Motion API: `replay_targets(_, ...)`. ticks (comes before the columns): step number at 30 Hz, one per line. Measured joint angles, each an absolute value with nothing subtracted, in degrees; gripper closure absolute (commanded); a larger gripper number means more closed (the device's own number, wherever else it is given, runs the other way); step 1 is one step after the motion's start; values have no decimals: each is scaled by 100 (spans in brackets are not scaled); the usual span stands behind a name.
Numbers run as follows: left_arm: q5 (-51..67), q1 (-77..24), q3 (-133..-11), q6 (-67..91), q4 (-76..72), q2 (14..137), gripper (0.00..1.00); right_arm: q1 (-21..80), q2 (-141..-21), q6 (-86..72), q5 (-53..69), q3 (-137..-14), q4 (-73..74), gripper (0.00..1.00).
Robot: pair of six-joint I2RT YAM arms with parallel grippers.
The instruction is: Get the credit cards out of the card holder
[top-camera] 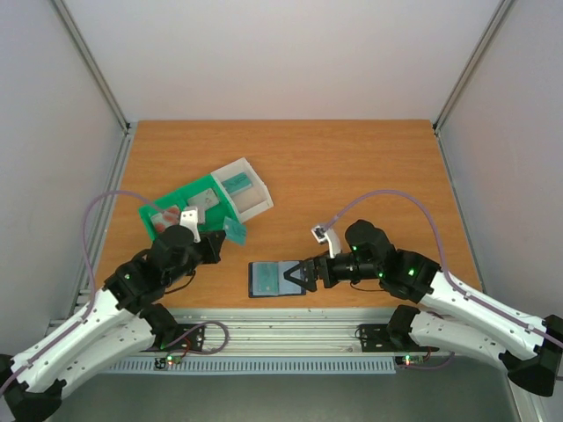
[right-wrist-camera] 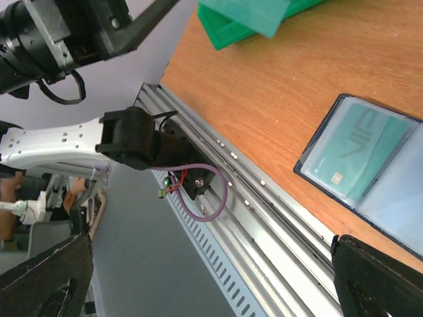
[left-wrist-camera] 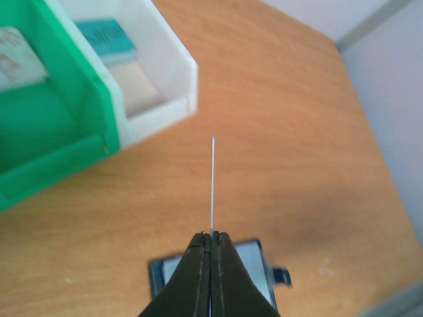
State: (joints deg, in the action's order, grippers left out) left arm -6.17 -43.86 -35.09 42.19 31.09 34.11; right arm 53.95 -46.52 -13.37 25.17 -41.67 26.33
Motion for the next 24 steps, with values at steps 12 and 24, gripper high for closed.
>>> replay_targets(12,-2110,-3889,-4029,4309,2078,4960,100,5395,-4687,-1372,2071,-4097,2620,2)
replay_targets(24,-2191,-3131,-4303,4858,1229,6272,99,5395,-4954,-1160,2012,-4250,2626,2)
